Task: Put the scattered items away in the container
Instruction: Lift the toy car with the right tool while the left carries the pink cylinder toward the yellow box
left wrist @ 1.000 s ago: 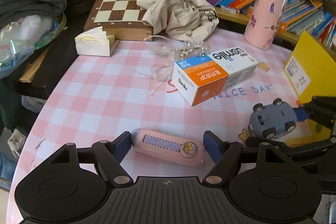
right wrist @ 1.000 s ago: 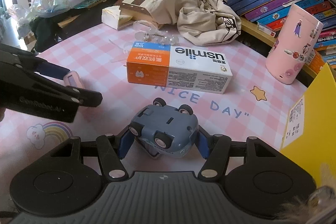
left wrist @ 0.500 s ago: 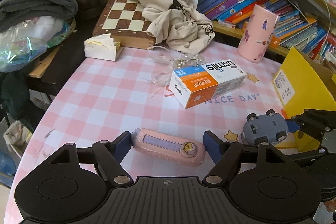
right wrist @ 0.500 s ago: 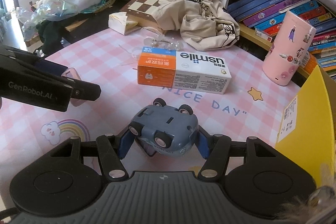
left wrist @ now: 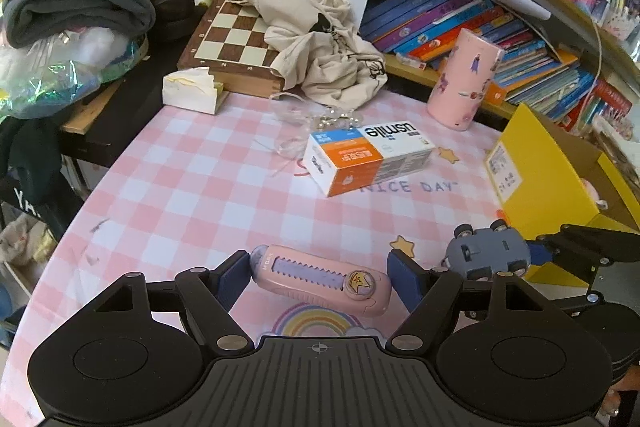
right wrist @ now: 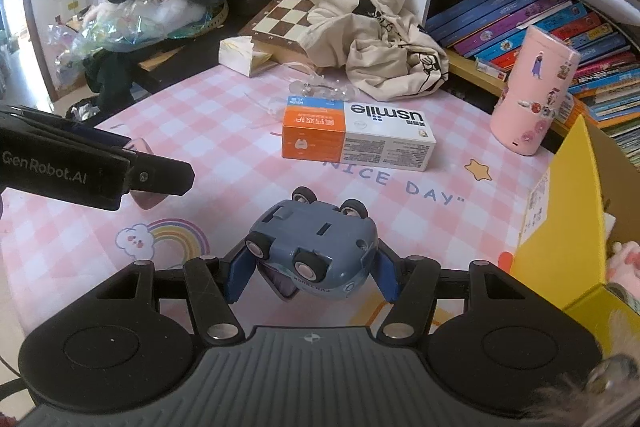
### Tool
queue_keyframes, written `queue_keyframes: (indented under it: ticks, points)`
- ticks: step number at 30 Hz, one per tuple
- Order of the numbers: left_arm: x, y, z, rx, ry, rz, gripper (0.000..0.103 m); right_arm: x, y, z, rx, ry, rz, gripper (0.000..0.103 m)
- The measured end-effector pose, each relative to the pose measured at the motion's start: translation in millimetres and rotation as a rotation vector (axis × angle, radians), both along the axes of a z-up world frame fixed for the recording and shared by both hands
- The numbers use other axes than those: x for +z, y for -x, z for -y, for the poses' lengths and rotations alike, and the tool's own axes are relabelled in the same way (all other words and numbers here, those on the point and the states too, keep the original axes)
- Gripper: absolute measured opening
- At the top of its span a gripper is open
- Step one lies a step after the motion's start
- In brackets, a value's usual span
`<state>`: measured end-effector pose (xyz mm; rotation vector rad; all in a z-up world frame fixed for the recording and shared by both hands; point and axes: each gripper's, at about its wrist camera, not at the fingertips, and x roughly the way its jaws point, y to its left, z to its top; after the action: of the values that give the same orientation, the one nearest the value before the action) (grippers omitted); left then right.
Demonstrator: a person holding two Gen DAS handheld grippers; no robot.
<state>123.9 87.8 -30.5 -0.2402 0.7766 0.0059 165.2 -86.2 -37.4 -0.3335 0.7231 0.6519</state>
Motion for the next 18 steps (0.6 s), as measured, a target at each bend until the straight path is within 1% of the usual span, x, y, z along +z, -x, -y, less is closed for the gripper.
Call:
queue_keyframes:
  ticks: [11,18]
  points:
    - [12.9,28.1,9.3,-0.035,0.009,0.035,0.075,10.6,31.7,12.5,-0.034,-0.008,0.025,0.059]
    - [20.6,45.6,9.4,-0.050,0.068,0.050,0.075,18.2,53.5,21.2,-0.065,-0.019,0.033,0.059]
